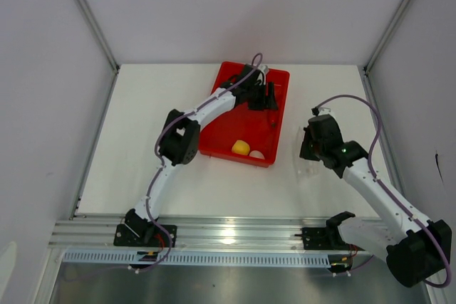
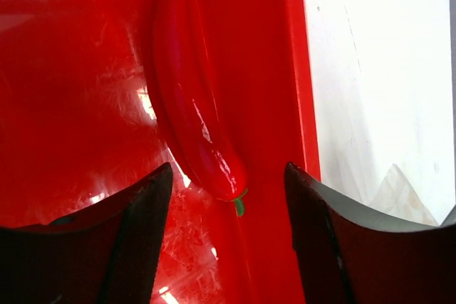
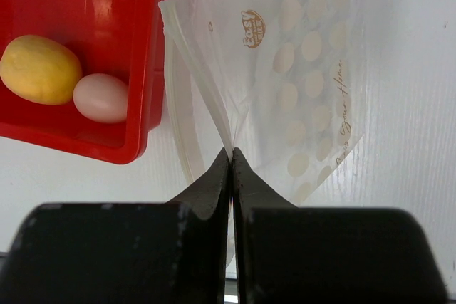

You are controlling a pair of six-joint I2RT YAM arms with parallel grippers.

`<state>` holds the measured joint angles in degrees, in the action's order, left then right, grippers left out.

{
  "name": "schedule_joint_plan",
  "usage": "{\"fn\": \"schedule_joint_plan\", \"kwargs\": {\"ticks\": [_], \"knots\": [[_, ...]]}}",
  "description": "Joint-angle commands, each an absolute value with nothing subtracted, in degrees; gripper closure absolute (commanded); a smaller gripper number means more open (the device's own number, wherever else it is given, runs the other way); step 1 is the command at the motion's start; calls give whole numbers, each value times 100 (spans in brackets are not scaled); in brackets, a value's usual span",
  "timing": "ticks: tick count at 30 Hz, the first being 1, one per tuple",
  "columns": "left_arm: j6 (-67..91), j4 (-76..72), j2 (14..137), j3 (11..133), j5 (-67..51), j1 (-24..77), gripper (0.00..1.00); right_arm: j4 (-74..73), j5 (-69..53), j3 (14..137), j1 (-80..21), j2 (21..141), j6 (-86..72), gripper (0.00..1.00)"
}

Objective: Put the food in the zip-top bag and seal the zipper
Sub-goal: Adjust the fake vegetable in the bin.

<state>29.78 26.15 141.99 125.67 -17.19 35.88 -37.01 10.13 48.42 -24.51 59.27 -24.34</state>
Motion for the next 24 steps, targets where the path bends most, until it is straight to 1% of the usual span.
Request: {"fn": "schedule_joint_plan", "kwargs": {"ticks": [1, 3, 4, 6, 9, 14, 17, 18, 20, 24], "knots": [[3488, 2830, 14335, 12850, -1784, 3595, 34, -3463, 1002, 4816, -2426, 5819, -2382, 100], [3908, 2786, 14405, 12832, -2125, 3542, 38, -3437, 976, 4799, -2434, 5801, -2382, 100], [4024, 2777, 14492, 12832, -2249, 3533, 42, -3419, 976, 4790, -2435, 5775, -2373, 100], [4279, 2812, 14537, 12885, -2408, 3533, 45, -3402, 976, 4781, -2435, 5757, -2373, 100], [4412, 2856, 14537, 12867, -2374, 3542, 46, -3358, 967, 4764, -2435, 5730, -2373, 100], [4342, 3391, 14476, 13017, -1856, 3603, 46, -3349, 967, 4755, -2443, 5687, -2364, 100], [4307, 3682, 14484, 13174, -1609, 3638, 44, -3314, 967, 4755, -2443, 5643, -2382, 100], [4307, 3761, 14563, 13392, -1530, 3639, 44, -3296, 967, 4755, -2443, 5643, -2373, 100], [4350, 3990, 14651, 13543, -1494, 3665, 44, -3278, 958, 4755, -2461, 5643, -2391, 100], [4473, 3885, 14739, 13623, -1626, 3665, 44, -3234, 967, 4746, -2513, 5616, -2373, 100]]}}
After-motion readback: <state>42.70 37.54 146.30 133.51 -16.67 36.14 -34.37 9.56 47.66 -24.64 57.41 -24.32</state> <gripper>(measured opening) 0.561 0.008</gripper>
